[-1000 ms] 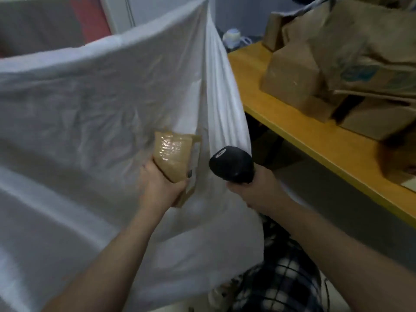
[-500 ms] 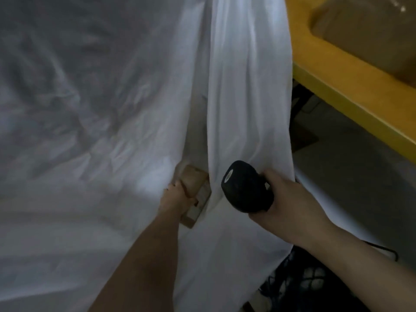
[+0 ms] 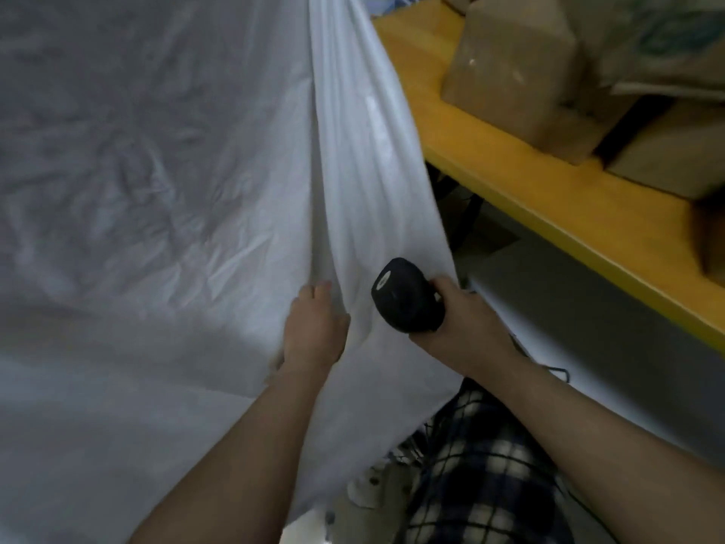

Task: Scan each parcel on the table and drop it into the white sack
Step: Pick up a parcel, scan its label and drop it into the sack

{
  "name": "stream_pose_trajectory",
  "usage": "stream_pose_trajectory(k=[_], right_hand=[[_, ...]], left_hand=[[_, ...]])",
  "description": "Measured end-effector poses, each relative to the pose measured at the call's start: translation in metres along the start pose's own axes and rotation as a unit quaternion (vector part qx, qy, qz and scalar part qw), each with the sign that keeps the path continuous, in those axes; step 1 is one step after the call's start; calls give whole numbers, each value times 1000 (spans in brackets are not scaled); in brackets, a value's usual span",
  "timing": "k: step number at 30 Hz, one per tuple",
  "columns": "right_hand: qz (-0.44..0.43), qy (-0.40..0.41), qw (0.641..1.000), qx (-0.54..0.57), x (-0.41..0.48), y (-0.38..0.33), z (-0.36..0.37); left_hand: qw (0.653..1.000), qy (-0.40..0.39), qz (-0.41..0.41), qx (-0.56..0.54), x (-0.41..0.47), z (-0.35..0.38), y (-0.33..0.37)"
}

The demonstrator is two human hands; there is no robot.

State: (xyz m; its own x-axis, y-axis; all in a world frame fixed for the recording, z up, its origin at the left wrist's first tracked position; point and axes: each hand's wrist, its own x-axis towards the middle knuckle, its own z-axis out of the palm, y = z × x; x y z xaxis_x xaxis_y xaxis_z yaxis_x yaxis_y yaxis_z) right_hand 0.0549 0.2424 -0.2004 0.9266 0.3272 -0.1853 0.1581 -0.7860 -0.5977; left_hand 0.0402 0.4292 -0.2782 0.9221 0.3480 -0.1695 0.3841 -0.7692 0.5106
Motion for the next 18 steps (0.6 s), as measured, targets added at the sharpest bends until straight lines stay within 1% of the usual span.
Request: stream_pose_trajectory(k=[2,4,7,9,11,14,16,18], right_hand=[[12,38,998,45,-22,0,-17],[35,90,989,109,-45,5,-36],[54,197,954,221,-86,20,-67],[51,270,916,291,-115,30,-90],[45,321,886,331,-143,42,-111],[34,364,862,352,-173,59,-141],[30,398,850,344,-189,67,-159],[28,439,837,324,-201,76,-178]], left_hand=[[995,61,63,-40,-24,-21,31],[983,113,128,-71,-47,-41,60],[963,141,207,-100,-78,-64,108],[951,132,254,-118,-95,-74,145],[938,110,304,-121,-109,-78,181],[921,74,367,-111,-126,-79,233],[908,49,403,-106,-136,-76,267],[888,41,449,-91,-145,-74,303]])
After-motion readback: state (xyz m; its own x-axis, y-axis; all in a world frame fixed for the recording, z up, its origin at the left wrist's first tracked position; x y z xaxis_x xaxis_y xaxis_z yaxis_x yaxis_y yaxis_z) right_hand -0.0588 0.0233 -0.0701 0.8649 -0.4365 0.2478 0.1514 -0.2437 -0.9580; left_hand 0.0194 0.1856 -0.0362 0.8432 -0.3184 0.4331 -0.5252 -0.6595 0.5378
